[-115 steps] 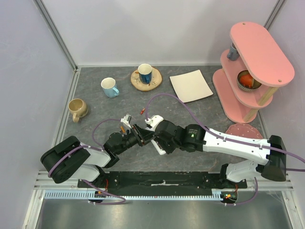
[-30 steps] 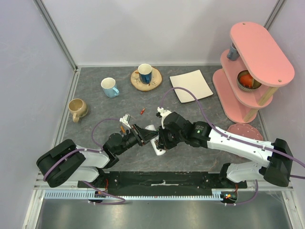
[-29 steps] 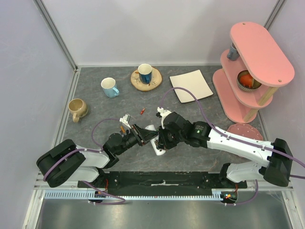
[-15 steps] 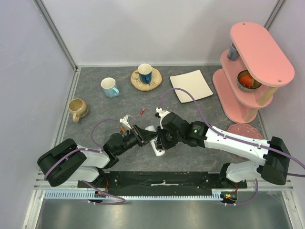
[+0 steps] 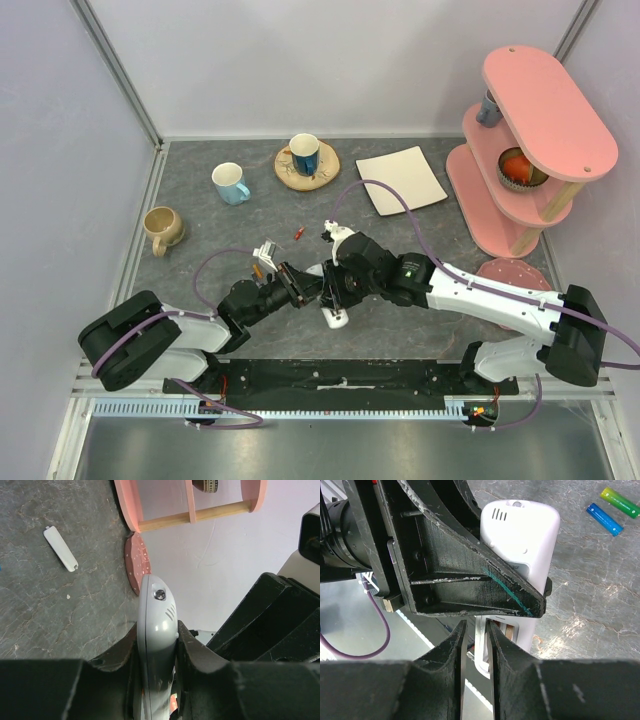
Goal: Load the batteries into the remote control
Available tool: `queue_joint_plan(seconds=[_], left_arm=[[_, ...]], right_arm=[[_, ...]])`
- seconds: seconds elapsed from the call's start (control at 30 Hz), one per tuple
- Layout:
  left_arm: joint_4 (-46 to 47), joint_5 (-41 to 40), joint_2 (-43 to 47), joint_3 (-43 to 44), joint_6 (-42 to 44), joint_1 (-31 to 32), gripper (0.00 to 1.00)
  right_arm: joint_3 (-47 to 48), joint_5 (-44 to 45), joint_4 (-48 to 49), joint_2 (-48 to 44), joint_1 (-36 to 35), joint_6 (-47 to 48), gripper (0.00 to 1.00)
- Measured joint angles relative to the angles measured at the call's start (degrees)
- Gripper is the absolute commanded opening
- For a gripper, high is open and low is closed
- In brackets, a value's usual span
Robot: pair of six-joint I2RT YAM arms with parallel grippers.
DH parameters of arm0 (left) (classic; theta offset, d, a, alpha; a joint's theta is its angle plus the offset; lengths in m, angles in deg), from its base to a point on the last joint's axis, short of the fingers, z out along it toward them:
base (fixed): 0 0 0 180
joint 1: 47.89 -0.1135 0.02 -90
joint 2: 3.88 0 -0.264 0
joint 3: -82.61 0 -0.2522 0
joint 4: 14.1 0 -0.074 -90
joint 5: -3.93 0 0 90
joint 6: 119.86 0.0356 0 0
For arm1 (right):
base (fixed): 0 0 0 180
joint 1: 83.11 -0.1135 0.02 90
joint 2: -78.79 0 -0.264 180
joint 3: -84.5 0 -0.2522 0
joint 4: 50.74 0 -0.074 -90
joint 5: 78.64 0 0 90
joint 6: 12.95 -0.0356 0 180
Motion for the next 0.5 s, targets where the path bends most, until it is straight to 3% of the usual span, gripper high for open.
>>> queue_joint_plan(seconds=[0.27, 0.5], left_arm=[[1.07, -1.75, 0.44, 0.00, 0.63, -0.04, 0.02], [3.56, -1.46, 2.51, 0.35, 1.77, -2.91, 0.02]], right_arm=[[1.95, 1.11, -0.76, -0.02, 0.02, 1.62, 0.45], [5.84, 2.71, -2.34, -1.70, 0.00, 6.45, 0.51]])
